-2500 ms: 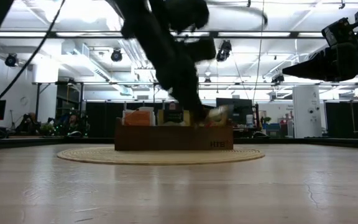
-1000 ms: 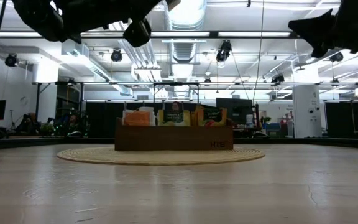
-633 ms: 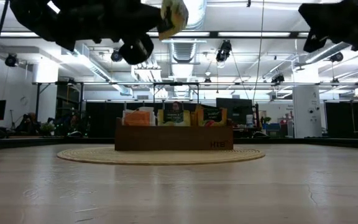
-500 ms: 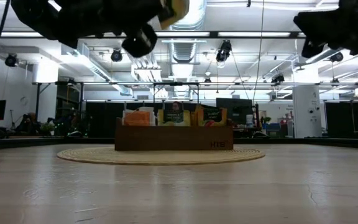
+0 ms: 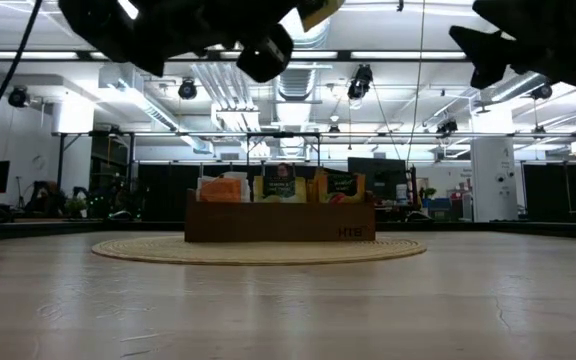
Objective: Pick & Place Tea
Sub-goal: Put the yellow tea bag into the wooden organizer
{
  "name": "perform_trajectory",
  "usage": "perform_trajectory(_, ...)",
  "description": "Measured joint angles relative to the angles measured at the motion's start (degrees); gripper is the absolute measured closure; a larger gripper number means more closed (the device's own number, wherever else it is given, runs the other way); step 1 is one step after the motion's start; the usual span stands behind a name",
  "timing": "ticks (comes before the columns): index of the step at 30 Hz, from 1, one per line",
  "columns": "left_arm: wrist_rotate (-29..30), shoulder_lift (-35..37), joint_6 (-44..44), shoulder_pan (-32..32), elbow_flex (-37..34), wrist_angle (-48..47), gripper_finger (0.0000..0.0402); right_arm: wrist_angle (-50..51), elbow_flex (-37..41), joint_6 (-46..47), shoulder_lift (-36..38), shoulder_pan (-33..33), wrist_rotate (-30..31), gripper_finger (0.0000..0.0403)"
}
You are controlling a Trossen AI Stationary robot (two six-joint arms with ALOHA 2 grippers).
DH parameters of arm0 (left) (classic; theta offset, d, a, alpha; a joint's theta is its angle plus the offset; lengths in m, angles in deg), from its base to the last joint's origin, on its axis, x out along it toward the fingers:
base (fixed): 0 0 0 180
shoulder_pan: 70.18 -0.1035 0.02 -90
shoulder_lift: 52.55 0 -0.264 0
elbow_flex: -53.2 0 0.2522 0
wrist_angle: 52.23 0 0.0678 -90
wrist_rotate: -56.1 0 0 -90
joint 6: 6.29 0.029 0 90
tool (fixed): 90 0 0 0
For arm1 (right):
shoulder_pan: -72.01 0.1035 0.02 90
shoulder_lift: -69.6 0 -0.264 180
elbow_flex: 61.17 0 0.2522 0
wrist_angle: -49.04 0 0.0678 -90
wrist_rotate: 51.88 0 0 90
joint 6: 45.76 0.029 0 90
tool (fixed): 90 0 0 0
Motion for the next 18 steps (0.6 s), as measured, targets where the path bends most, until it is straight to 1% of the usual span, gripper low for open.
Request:
perform_trajectory(2, -0.55, -0.96, -0.3, -0.06, 1.68, -0.23, 0.0401, -3.52, -0.44, 1.21, -3.43, -0.02, -0.02, 0.0142)
perform_trajectory(4, -2.3, -1.64, 0.29, -0.11, 3.06, -0.6, 0.0401, -3.37, -2.69, 1.83, -6.9, -0.02, 0.0, 0.0132)
perform_trajectory(6, -3.43, -1.89, 0.7, -0.11, 3.95, -0.95, 0.0401, -1.1, -5.73, 1.79, -10.94, 0.04, -0.39, 0.0126)
perform_trajectory(7, -3.49, -1.91, 0.77, -0.13, 4.29, -0.96, 0.0401, -0.15, -7.47, 1.32, -13.3, 0.09, -1.69, 0.0124)
perform_trajectory(11, -4.57, -1.62, 1.35, -0.82, 4.49, -0.87, 0.0401, 0.04, -13.83, -1.13, -22.61, 0.59, -11.54, 0.0122)
perform_trajectory(12, -4.84, -1.61, 1.35, -1.1, 4.42, -0.93, 0.0401, -0.32, -15.35, -1.27, -24.6, 0.84, -12.95, 0.0123)
perform_trajectory(14, -4.91, -1.55, 1.36, -1.67, 4.41, -1.0, 0.0401, -0.43, -18.13, -1.86, -28.58, 1.6, -14.45, 0.0127)
perform_trajectory(18, -4.97, -1.53, 1.41, -2.9, 4.41, -1.65, 0.0401, -0.22, -22.89, -4.72, -36.67, 3.87, -14.71, 0.0135)
